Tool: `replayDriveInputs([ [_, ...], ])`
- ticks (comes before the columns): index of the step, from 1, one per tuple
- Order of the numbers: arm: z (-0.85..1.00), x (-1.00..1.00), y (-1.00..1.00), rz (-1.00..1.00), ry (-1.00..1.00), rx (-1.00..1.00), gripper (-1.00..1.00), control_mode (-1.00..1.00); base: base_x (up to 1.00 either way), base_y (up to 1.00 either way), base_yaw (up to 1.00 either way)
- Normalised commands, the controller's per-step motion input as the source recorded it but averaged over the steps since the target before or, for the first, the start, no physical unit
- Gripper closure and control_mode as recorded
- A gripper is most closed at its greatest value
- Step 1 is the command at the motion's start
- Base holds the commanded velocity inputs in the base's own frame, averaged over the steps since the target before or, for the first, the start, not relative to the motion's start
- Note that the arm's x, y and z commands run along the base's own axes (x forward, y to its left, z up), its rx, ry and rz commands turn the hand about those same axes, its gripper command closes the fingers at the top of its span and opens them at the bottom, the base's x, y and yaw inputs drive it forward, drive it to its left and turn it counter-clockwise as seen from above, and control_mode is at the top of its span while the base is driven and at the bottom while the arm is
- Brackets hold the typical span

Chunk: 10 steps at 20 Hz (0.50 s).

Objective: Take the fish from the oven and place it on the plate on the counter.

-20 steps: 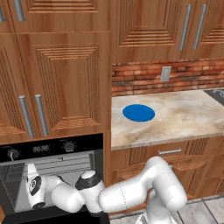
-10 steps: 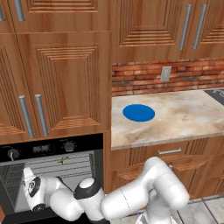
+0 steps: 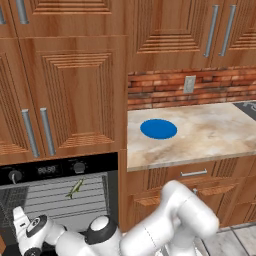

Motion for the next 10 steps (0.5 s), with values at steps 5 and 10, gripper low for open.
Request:
replayDriveInputs([
  [5, -0.84, -1.0, 0.0, 0.04, -0.13, -0.03, 1.0, -1.0, 0.0, 0.0, 0.0],
  [10, -0.73, -0.95, 0.0, 0.05, -0.1, -0.01, 1.0, -1.0, 0.0, 0.0, 0.0],
])
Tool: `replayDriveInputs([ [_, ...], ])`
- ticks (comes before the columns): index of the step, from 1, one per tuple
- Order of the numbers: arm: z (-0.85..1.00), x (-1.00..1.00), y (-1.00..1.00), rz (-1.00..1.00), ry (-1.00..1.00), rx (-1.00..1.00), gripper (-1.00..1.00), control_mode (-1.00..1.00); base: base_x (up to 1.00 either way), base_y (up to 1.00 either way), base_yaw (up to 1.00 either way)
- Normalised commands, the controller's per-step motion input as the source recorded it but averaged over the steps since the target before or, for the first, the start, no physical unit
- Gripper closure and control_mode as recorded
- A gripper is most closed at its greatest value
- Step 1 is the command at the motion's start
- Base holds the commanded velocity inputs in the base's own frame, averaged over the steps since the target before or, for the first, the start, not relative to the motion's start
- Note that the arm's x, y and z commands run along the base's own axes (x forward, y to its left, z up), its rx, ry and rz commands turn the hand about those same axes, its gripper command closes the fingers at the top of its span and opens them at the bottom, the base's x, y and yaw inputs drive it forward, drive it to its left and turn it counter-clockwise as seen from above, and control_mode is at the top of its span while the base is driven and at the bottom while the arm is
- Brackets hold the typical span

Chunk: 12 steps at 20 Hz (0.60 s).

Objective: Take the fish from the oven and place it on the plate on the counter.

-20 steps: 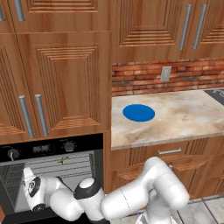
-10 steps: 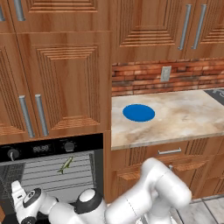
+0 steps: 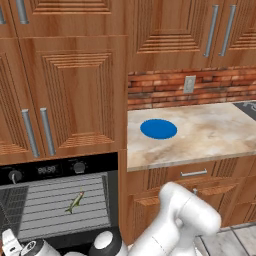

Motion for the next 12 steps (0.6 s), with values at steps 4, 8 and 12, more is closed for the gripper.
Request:
replayDriveInputs([
  [4, -0.44, -0.84, 0.0, 0.02, -0.04, 0.0, 1.0, -1.0, 0.0, 0.0, 0.0],
  [8, -0.25, -0.85, 0.0, 0.02, 0.03, 0.0, 1.0, -1.0, 0.0, 0.0, 0.0],
  [12, -0.34, -0.95, 0.0, 0.03, 0.04, 0.0, 1.0, -1.0, 0.0, 0.0, 0.0],
])
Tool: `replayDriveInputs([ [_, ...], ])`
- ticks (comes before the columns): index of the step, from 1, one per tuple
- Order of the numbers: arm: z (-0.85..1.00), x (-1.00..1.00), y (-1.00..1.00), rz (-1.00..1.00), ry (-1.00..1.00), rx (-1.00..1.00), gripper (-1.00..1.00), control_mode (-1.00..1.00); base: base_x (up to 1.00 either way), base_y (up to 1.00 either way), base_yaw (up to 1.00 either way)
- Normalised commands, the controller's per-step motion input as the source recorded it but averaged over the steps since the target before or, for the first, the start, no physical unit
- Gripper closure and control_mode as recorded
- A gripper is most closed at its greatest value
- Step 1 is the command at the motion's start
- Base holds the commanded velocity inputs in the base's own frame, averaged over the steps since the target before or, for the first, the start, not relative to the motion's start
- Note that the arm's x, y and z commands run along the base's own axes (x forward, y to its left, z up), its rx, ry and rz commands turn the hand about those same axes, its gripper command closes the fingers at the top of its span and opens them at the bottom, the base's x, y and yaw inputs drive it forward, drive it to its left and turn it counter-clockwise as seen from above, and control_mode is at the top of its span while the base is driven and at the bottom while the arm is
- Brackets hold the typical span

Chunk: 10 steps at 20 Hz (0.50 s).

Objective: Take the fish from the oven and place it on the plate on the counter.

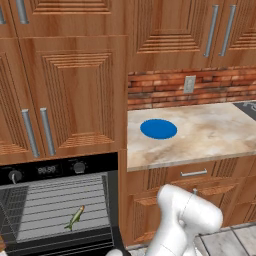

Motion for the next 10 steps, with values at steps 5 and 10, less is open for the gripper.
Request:
replayDriveInputs([
  [5, -0.44, -1.0, 0.0, 0.04, 0.01, 0.0, 1.0, -1.0, 0.0, 0.0, 0.0],
  [10, -0.39, -0.99, 0.0, 0.04, 0.0, 0.0, 1.0, -1.0, 0.0, 0.0, 0.0],
])
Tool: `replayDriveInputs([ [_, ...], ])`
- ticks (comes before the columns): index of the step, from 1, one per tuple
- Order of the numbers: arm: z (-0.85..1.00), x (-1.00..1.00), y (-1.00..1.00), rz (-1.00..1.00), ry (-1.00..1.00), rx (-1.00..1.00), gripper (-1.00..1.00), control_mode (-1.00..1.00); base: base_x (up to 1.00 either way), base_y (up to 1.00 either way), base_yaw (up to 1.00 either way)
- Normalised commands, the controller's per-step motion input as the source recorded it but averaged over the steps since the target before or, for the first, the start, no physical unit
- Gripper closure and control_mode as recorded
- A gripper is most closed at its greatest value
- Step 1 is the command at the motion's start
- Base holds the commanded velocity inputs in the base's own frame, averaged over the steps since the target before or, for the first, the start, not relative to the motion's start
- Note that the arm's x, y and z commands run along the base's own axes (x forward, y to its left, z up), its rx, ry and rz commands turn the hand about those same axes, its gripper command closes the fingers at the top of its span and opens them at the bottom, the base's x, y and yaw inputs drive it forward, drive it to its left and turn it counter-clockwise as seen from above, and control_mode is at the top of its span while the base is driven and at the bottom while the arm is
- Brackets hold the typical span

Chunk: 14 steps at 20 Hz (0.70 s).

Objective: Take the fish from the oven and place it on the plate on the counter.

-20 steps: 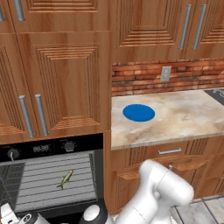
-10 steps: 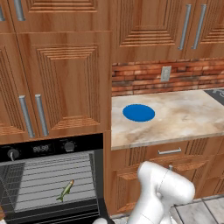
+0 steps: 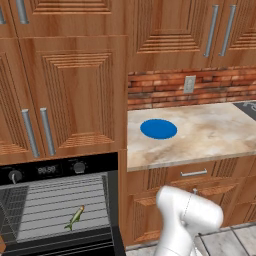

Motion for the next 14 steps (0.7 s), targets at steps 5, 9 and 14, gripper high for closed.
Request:
replayDriveInputs([
  [5, 0.32, -0.5, -0.03, 0.02, -0.01, 0.0, 1.0, -1.0, 0.0, 0.0, 0.0],
  [9, 1.0, -0.16, -0.04, -0.03, -0.04, 0.01, 1.0, -1.0, 0.0, 0.0, 0.0],
  [14, 1.0, -0.13, -0.37, -0.12, 0.0, 0.16, 1.0, -1.0, 0.0, 0.0, 0.0],
])
